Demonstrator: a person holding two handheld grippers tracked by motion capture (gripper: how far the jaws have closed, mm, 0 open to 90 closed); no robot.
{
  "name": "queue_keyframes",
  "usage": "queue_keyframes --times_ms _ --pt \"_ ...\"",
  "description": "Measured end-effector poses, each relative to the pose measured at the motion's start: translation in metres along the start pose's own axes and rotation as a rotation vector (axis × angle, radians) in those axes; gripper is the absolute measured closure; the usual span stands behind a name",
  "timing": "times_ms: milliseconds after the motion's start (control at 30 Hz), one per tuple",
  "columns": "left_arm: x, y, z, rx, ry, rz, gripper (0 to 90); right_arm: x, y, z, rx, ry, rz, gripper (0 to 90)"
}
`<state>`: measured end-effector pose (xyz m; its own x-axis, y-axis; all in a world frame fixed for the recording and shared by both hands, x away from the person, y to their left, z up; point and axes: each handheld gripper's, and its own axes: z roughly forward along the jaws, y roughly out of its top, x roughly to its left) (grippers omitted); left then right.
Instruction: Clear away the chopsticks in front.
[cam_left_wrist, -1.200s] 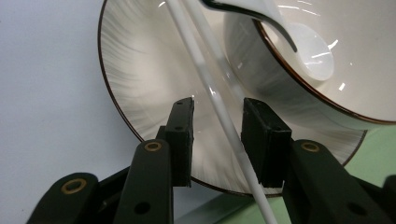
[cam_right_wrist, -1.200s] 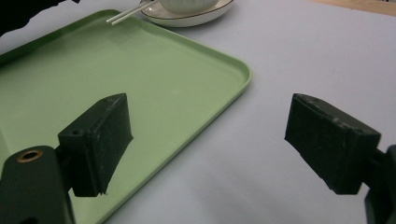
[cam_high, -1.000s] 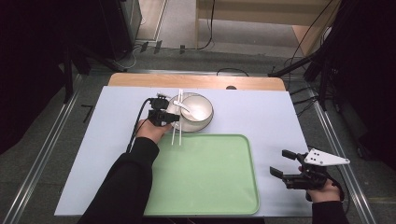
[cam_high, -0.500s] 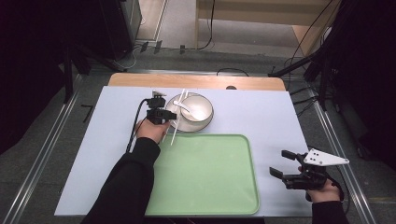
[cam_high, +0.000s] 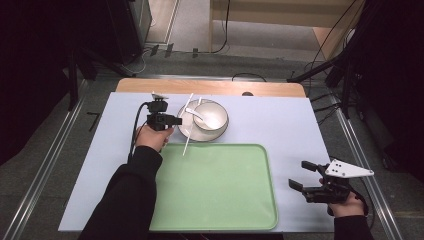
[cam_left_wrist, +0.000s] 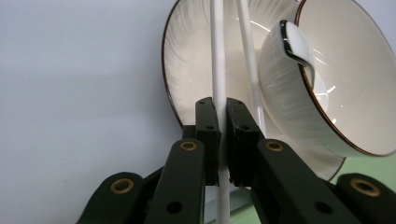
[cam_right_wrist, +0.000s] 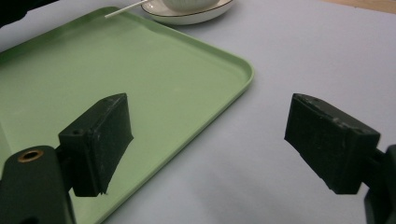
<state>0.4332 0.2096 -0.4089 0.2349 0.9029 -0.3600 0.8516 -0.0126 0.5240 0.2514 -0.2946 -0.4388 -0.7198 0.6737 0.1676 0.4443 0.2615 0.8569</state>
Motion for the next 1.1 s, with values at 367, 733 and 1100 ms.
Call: queue_keyframes --times_ms 367,733,1100 --pt "0.000 -0.015 -0.034 -0.022 -0.038 0.059 85.8 0.000 0.001 0.003 0.008 0.002 -0.002 15.3" --pt "-0.017 -0.049 -0.071 -0.033 -0.121 0.140 85.6 0.000 0.003 0.007 0.011 0.012 -0.008 15.4" --pt "-0.037 -0.091 -0.081 -0.007 -0.189 0.182 85.6 -0.001 0.004 0.010 0.014 0.018 -0.008 15.4"
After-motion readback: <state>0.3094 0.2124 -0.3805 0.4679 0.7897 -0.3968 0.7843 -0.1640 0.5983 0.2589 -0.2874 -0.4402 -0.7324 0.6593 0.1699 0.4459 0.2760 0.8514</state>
